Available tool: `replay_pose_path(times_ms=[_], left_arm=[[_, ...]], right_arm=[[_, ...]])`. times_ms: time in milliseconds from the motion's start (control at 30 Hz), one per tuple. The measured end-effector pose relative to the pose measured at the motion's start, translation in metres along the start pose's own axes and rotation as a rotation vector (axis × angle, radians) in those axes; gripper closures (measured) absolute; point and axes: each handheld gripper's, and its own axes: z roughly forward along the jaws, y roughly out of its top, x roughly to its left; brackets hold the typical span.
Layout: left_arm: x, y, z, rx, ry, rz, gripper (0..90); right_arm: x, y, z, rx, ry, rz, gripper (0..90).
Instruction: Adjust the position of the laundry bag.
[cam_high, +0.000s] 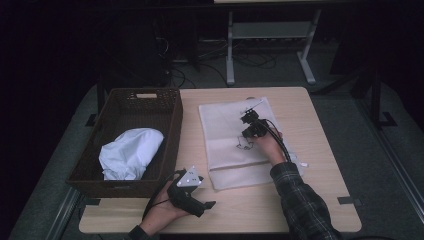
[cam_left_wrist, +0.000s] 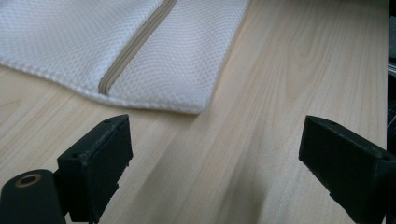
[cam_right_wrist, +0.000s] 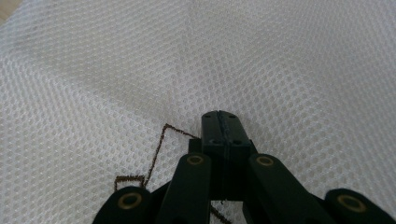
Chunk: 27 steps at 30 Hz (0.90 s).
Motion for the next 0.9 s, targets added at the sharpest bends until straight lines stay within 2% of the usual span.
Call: replay_pose_path(times_ms=[500,667,700,900], left_arm=[[-0.001,0.000,0.000,-0.001,-0.002,0.003,9.1],[-0.001,0.000,-0.001,-0.004,-0.004,0.004,9.2],[-0.001,0.000,-0.001,-0.003,-0.004,0.003,9.1],[-0.001,0.000,-0.001,0.003,-0.001,0.008,9.1]], right_arm=[[0.033,0.013,0.010,-0.003,0.035,-0.029,89.4],[0.042,0.016,0.011,-0.006,0.046,-0.061,89.3],[0.041,0.016,0.010,-0.008,0.051,-0.066,88.5],[0.033,0.011,-0.003,-0.030,0.090,-0.095,70.4]])
